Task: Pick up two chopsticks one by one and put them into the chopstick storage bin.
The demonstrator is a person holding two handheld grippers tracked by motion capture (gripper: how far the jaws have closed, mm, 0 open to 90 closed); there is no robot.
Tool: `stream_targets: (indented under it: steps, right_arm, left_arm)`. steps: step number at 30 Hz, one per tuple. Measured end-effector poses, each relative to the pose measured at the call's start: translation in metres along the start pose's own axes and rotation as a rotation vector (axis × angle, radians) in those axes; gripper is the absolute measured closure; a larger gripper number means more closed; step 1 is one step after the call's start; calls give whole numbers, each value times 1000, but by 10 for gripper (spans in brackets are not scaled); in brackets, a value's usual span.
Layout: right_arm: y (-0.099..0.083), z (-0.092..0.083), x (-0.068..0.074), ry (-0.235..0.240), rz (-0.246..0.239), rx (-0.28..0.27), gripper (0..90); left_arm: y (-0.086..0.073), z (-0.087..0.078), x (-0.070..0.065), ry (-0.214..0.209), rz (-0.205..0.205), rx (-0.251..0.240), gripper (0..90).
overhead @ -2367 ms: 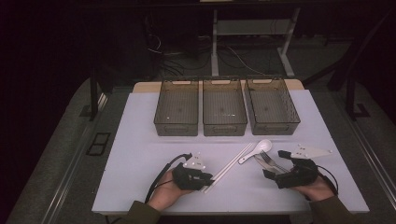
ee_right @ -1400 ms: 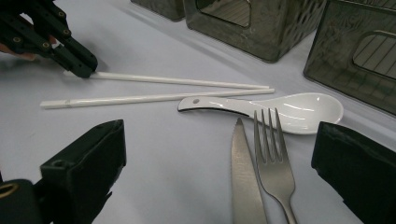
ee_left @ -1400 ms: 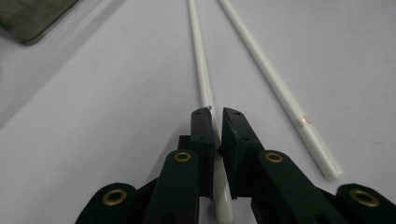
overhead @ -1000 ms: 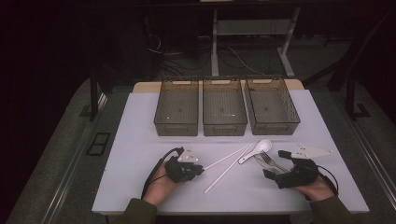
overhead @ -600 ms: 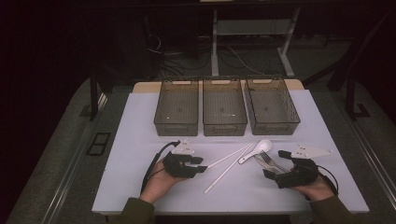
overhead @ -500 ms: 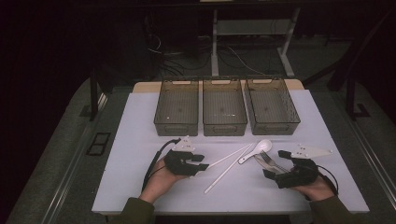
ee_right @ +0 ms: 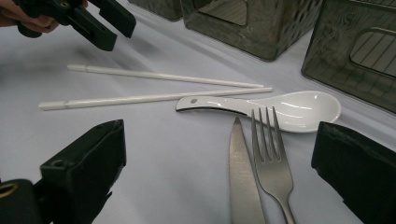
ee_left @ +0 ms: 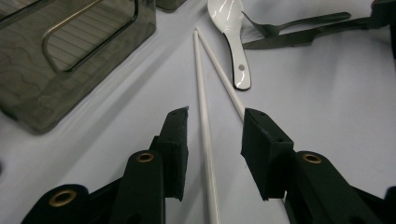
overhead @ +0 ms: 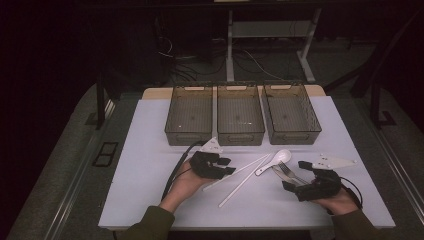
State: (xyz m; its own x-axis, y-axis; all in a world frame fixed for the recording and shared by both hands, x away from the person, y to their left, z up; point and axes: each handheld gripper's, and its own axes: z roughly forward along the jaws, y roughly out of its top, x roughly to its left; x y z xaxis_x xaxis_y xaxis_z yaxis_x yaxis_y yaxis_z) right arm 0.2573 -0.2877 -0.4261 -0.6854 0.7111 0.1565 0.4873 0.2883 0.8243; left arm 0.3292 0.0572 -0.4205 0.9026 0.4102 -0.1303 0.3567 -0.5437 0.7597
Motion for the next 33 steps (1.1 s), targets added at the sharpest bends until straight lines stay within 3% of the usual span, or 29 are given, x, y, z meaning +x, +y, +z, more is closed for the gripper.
stream_targets:
  steps: [9,15,20,27,30,31,33]
  right_arm:
    - [0,-1,0,-2,-2,0,30]
    - [-1,0,0,0,-3,1,31]
    - [0,0,0,-1,-5,0,31]
    - [-1,-1,0,0,-6,0,31]
    - [-1,-1,0,-1,-7,1,31]
    - [-1,-1,0,-1,-7,1,31]
    - [-1,-1,0,-1,-7,0,31]
  left_arm:
    - [10,21,1,20,-14,-7,676]
    - [7,24,0,21,-25,21,718]
    - [5,30,-2,26,-10,78,757]
    - [2,33,-3,41,-9,109,781]
    - [0,34,-4,42,-34,113,781]
    - [1,35,-2,39,-12,112,785]
    - [0,35,-3,42,-10,123,789]
